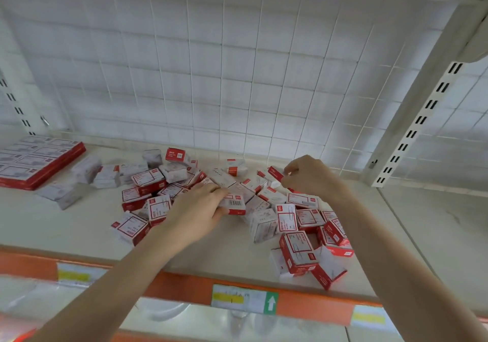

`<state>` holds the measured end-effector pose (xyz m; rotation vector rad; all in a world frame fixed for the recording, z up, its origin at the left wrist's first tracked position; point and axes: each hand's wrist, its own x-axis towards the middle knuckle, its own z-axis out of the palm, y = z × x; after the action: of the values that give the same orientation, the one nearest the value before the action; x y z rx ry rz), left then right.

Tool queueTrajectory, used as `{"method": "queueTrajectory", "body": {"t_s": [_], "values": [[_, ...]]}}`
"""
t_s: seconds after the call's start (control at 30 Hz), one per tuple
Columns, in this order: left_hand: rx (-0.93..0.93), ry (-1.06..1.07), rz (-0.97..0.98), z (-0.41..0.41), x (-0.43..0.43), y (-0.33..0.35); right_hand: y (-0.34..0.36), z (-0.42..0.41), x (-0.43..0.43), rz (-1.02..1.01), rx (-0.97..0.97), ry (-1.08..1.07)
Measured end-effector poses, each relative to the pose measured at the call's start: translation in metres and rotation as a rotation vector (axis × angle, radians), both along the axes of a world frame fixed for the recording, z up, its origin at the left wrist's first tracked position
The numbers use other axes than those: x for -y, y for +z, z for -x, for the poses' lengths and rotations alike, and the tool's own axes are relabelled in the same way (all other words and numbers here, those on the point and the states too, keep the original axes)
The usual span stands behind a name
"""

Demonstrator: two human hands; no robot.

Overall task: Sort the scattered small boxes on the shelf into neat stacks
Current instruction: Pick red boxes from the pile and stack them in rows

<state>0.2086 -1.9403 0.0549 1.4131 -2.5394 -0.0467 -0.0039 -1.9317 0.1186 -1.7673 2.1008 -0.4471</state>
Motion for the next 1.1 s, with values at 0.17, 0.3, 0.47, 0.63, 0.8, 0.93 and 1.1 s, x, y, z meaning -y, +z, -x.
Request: {"method": "queueTrajectory", "body": {"t_s": [0.17,0.3,0.47,0.63,0.8,0.93,1.1], "values": [[0.092,0.007,-0.067,-0.012,-0.028,-0.014,-0.002,-0.015,-0.015,-0.015,0.237,0.071],[0.099,0.045,-0.102,-0.013,-0.042,-0.017,0.000,-0.022,-0.025,-0.132,0.689,0.063],[-0.161,0.039,-0.008,-0.014,-0.054,-0.010,0.000,-0.031,-0.030,-0.318,1.020,0.089],[-0.331,-0.099,0.253,-0.016,-0.049,0.000,-0.008,-0.043,-0.035,-0.404,1.015,0.181],[-0.190,-0.222,0.256,-0.018,-0.046,0.007,-0.014,-0.054,-0.040,-0.467,1.021,0.208],[-0.155,-0.143,0.262,-0.023,-0.050,0.002,-0.017,-0.059,-0.040,-0.455,1.049,0.191],[-0.175,0.123,0.230,-0.046,-0.053,0.004,-0.020,-0.064,-0.036,-0.199,0.876,0.167]]}}
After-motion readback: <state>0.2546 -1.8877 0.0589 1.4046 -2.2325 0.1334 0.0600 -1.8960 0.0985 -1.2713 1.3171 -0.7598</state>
